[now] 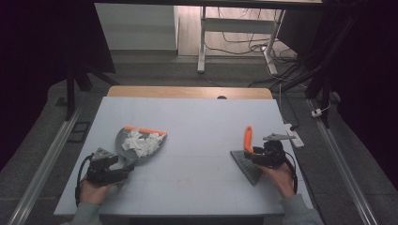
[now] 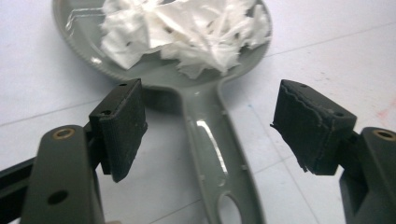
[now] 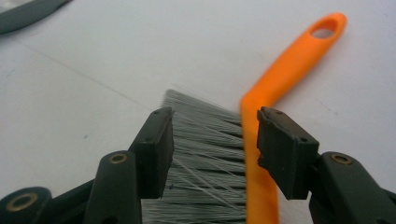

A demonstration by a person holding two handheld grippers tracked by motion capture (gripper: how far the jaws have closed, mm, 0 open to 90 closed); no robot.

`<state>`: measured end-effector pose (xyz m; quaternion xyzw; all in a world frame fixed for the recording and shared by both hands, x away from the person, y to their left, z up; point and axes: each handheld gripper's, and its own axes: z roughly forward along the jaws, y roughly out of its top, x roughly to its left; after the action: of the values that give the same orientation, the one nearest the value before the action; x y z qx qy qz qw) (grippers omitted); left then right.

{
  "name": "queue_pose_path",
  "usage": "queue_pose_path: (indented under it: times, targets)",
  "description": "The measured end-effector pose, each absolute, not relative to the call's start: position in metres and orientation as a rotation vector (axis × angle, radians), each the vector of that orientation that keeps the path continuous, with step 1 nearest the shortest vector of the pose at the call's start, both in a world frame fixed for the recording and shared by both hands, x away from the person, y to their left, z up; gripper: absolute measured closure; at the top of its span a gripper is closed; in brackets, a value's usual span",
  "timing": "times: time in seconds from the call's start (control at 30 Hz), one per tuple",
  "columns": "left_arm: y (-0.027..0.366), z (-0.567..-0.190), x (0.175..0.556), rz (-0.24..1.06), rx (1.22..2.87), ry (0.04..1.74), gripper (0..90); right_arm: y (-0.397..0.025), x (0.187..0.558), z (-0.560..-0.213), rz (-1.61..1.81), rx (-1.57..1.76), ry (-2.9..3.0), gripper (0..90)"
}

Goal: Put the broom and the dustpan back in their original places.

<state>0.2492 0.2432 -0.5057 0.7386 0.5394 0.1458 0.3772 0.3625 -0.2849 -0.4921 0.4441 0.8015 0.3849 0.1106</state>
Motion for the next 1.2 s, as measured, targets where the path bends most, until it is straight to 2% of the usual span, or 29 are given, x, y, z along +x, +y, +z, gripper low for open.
queue_pose_path:
  times: [0.23,0.53,0.9,1.2]
  targets:
    - [0.227,-0.493,0.257,0.307,1.950,1.238,27.2,-0.278,0.352,-0.490,1.165,1.189,2.383,46.2]
    - [0.224,-0.498,0.263,0.259,1.999,1.165,27.6,-0.277,0.333,-0.496,1.157,1.084,2.410,46.8]
    - [0.226,-0.506,0.245,0.241,1.998,1.153,27.8,-0.288,0.313,-0.498,1.185,1.000,2.432,48.4]
    - [0.221,-0.507,0.246,0.254,2.008,1.164,27.7,-0.290,0.314,-0.497,1.194,0.968,2.443,50.0]
